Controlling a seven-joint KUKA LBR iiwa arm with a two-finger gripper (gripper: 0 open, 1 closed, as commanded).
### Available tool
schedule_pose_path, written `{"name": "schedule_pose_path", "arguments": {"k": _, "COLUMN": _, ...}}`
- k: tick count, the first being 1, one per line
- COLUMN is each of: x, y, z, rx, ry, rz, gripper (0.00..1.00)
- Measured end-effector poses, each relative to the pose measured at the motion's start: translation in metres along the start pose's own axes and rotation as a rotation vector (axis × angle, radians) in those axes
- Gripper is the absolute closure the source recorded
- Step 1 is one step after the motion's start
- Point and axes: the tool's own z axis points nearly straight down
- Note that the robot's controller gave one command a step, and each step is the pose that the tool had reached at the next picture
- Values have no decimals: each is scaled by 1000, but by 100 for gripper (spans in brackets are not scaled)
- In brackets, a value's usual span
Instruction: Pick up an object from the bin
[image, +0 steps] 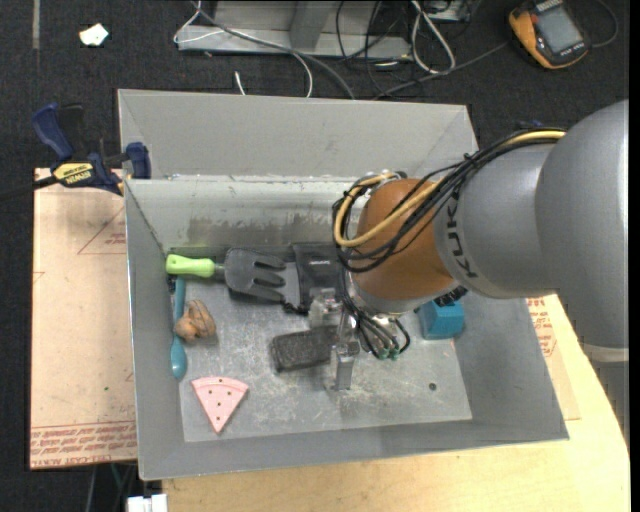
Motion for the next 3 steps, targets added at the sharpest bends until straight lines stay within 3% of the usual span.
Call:
{"name": "schedule_pose_path", "arguments": {"k": 1, "x": -10, "y": 27, "z": 3, "rx": -2, "ry": -9, "rz": 159, "gripper": 100}}
{"name": "schedule_pose_path", "arguments": {"k": 2, "x": -10, "y": 27, "z": 3, "rx": -2, "ry": -9, "rz": 160, "gripper": 100}}
{"name": "schedule_pose_path", "arguments": {"k": 3, "x": -20, "y": 24, "z": -46, "rx": -3, "ry": -7, "rz": 206, "gripper": 100}}
